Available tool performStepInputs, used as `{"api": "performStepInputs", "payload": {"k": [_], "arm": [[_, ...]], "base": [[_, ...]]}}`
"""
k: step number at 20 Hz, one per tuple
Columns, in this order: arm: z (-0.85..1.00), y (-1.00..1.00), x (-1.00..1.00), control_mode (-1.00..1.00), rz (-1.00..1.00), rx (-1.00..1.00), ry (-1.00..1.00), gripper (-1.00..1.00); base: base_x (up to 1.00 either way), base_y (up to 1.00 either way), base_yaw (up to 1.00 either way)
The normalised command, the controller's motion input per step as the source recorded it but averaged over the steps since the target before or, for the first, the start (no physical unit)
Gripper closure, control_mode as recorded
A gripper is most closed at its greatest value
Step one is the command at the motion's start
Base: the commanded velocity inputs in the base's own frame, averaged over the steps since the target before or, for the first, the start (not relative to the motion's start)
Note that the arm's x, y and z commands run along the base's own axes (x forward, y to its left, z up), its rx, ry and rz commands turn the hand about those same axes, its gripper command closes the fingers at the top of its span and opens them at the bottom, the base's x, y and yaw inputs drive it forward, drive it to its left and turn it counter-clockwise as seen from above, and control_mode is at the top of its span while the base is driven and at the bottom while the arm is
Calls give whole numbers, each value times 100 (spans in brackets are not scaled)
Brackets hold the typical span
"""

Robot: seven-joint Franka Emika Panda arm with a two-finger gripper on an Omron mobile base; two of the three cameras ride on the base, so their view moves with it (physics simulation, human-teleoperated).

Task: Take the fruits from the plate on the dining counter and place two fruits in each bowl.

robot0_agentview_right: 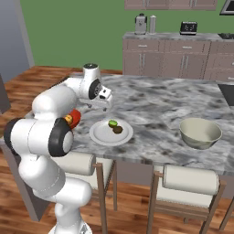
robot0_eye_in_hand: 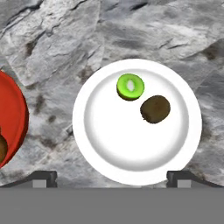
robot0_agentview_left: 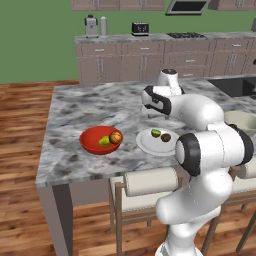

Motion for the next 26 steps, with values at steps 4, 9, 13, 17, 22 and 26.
{"api": "performStepInputs", "payload": {"k": [4, 9, 13, 17, 22, 26], "arm": [[0, -12, 16, -100, 0, 0, 0, -100], [-11, -16, 25, -100, 0, 0, 0, -100], [-30, -45, 33, -100, 3, 0, 0, -100], [-45, -40, 24, -100, 5, 0, 0, -100], [-54, -13, 24, -100, 5, 0, 0, -100], [-44, 0, 28, -100, 0, 0, 0, -100]], "base": [[0, 0, 0], [0, 0, 0], [0, 0, 0], [0, 0, 0], [0, 0, 0], [0, 0, 0]]}}
